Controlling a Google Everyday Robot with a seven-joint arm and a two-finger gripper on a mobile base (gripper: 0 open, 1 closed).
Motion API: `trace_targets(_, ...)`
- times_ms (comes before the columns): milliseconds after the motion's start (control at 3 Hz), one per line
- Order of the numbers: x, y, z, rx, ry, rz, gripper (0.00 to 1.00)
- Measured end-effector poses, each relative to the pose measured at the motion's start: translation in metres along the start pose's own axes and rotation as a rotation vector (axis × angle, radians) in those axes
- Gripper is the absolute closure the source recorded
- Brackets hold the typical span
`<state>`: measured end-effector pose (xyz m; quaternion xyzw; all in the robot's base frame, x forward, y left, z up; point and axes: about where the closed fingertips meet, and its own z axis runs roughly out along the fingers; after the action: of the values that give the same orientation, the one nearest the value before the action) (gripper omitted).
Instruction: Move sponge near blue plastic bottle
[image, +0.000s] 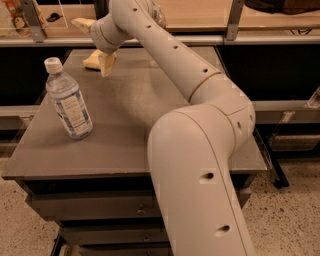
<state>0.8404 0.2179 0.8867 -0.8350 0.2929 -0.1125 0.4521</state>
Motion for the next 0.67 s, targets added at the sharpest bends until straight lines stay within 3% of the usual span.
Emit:
trace_targets(333,0.015,-0.012,-0.009,-0.012,0.023,-0.025,0.00)
trace_targets(667,0.014,-0.027,-0.017,-0.012,0.015,-0.057,0.00)
